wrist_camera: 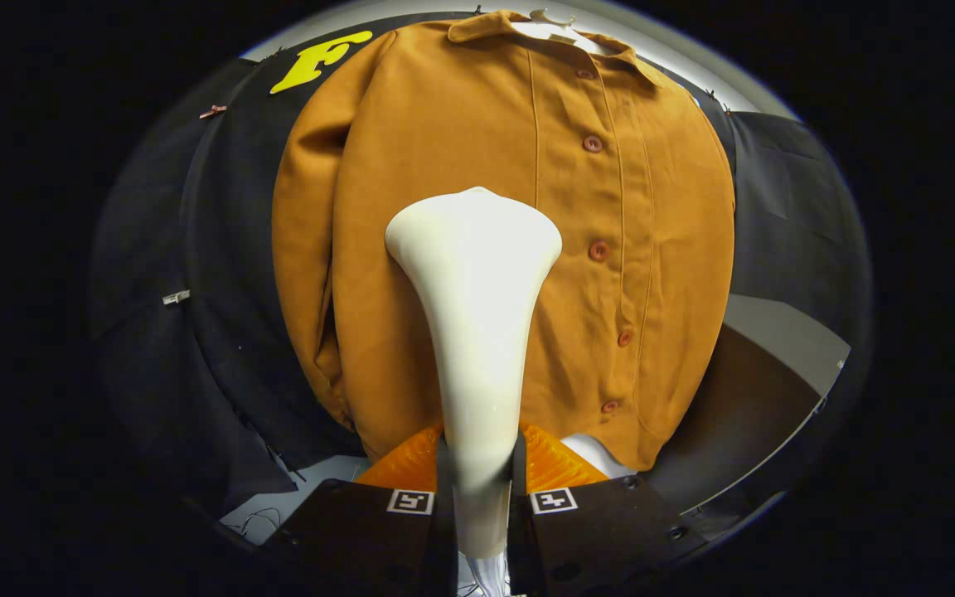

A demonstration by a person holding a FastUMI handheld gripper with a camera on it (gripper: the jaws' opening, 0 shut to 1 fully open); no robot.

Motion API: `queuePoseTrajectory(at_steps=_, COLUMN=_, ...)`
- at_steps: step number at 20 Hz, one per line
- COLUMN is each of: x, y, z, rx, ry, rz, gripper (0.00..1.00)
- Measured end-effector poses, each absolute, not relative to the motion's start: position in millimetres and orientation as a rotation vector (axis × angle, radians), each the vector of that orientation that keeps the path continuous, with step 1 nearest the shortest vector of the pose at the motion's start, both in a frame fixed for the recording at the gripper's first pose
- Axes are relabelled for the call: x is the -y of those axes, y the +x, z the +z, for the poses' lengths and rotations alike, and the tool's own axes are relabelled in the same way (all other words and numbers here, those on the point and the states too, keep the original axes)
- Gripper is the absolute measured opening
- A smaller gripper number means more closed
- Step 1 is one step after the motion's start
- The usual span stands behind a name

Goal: Iron the clothes twice with a garment steamer, once on the left side and once on the right side.

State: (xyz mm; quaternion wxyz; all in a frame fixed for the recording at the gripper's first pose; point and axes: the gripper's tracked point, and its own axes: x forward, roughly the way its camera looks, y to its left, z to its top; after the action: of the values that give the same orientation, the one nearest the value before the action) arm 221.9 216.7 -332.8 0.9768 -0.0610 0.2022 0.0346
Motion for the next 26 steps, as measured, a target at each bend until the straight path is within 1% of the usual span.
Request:
queuePoseTrajectory(at_steps=6, x=-213, y=199, z=-385, rx=-0.488, ry=-0.143, rz=0.091, gripper=0.27)
queuePoseTrajectory(at_steps=12, x=-200, y=171, z=-399, rx=-0.541, ry=-0.131, rz=0.108, gripper=0.27)
queuePoseTrajectory(at_steps=15, x=-188, y=148, z=-381, rx=-0.520, ry=-0.135, rz=0.122, gripper=0.27)
queuePoseTrajectory(at_steps=26, x=-152, y=85, z=-274, rx=-0.409, ry=-0.107, rz=0.160, gripper=0.27)
